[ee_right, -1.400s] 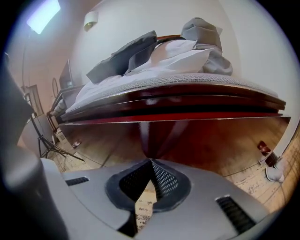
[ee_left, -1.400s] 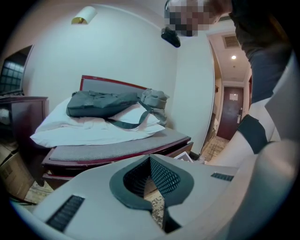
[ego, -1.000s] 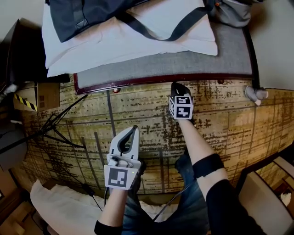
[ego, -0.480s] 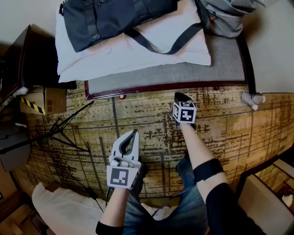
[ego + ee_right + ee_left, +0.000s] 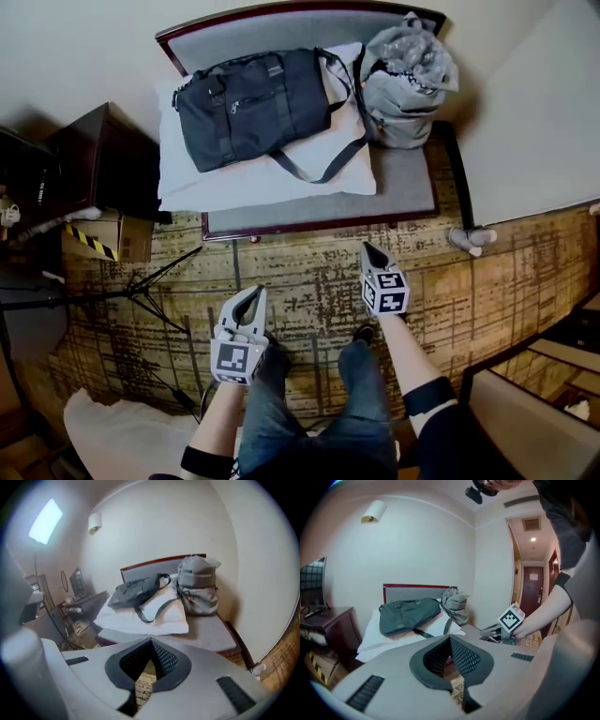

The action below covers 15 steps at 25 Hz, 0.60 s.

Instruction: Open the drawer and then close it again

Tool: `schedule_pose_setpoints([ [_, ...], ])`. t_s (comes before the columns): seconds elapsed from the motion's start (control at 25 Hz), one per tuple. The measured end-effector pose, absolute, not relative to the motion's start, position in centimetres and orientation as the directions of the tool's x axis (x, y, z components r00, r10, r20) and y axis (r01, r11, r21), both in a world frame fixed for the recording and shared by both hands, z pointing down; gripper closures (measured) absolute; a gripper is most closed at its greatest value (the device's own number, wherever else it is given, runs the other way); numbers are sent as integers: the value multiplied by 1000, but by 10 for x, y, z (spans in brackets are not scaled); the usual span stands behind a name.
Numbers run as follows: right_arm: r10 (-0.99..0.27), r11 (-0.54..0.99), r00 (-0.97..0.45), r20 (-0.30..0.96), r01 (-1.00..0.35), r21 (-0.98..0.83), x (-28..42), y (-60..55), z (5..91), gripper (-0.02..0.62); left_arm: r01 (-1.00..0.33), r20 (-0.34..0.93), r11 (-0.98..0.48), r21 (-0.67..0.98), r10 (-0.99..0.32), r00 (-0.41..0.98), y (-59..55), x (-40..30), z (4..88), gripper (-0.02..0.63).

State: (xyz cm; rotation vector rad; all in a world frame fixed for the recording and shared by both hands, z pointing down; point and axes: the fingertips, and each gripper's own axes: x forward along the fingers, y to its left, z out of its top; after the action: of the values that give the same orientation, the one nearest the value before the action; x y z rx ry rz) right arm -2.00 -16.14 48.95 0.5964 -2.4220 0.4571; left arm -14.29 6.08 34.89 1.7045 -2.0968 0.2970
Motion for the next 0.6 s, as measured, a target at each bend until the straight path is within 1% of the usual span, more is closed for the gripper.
schedule_pose_setpoints([
  [0.2, -323, 884, -773, 545, -452, -116, 2, -164, 358, 591, -985, 399, 175, -5, -903, -162, 62, -156, 278, 603],
  [0.32, -335, 896, -792, 511, -436, -88, 21, -154, 294, 591, -982, 370, 186, -15, -912, -178, 67, -157, 235, 603],
  [0.48, -361, 895, -808, 465, -440, -70, 41, -147, 229, 592, -977, 344, 211, -19, -916, -205, 75, -158, 188, 603],
  [0.6, -383, 886, -808, 447, -459, -71, 64, -142, 201, 592, -973, 319, 231, -4, -922, -221, 86, -151, 162, 603],
])
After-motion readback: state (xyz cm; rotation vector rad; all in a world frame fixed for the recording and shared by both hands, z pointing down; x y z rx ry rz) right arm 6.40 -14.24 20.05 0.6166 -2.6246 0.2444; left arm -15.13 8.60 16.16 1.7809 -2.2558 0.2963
